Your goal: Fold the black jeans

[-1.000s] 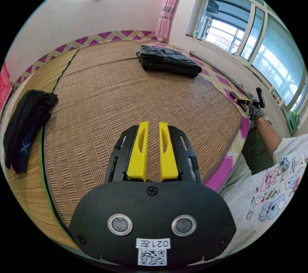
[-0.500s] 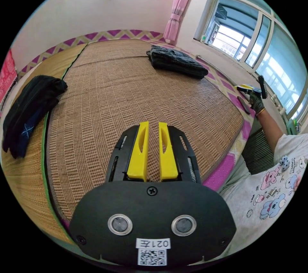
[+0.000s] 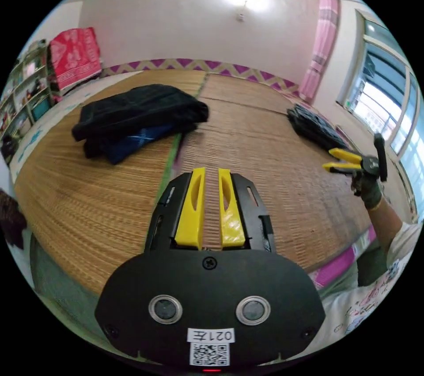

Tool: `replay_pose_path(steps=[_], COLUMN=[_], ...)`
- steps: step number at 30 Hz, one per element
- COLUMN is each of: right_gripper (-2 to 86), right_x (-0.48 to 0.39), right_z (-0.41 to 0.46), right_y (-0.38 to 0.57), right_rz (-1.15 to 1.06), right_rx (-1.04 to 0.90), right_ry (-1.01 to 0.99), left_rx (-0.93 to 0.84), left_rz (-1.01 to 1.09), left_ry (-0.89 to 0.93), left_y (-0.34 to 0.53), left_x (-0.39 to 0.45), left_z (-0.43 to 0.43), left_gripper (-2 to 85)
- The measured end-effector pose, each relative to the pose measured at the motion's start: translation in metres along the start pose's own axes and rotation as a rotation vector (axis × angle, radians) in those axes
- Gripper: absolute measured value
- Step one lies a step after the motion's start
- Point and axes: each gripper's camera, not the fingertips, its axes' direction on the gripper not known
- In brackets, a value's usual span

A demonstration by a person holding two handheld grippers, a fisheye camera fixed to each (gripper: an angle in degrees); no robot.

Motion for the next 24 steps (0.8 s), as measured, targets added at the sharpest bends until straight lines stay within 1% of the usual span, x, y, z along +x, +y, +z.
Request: replay_pose_path(steps=[2,3,5,7,9,11,14,17,19,22,24], right_gripper=[18.3,18.3,18.2,18.2,18.2,18.2,18.1,17.8,17.6,16.8,16.6], right_x=[-0.001,-0.001,0.001,0.004,0.006,0.008,0.009,0.007,0.001,-0.031,-0.087], right_z=[0.005,0.008,0.009,0.009,0.007,0.005,0.002,0.002,0.002,-0.004,-0.011], right_y=[-0.001,-0.001,0.002,0.005,0.009,0.011,0.013,0.012,0.004,-0.034,-0.085], right_rz=[0.006,0.013,0.029,0.046,0.066,0.079,0.100,0.108,0.083,-0.065,-0.290], right_rx=[-0.017,-0.033,-0.047,-0.057,-0.068,-0.071,-0.077,-0.084,-0.080,0.004,0.100], right_ry=[-0.018,-0.030,-0.043,-0.058,-0.080,-0.094,-0.127,-0.171,-0.202,-0.328,-0.317], left_rx=[0.055,0.072,0.128,0.145,0.160,0.150,0.119,0.141,0.161,0.174,0.164], left_rz=[-0.174,-0.228,-0.436,-0.520,-0.608,-0.704,-0.756,-0.767,-0.754,-0.656,-0.577], left_ry=[-0.043,-0.043,-0.022,-0.010,0.058,0.215,0.327,0.368,0.343,0.287,0.233], left_y=[-0.008,-0.009,-0.008,-0.007,-0.004,0.000,0.001,0.004,0.009,0.017,0.022], left_x=[-0.078,-0.099,-0.179,-0.224,-0.263,-0.301,-0.326,-0.337,-0.338,-0.331,-0.324], left_z=[-0.013,-0.016,-0.025,-0.025,-0.021,-0.006,0.011,0.010,0.000,-0.022,-0.035], left_gripper=[6.5,6.8,7.6,8.3,9.2,10.8,13.0,13.0,11.9,9.4,8.5])
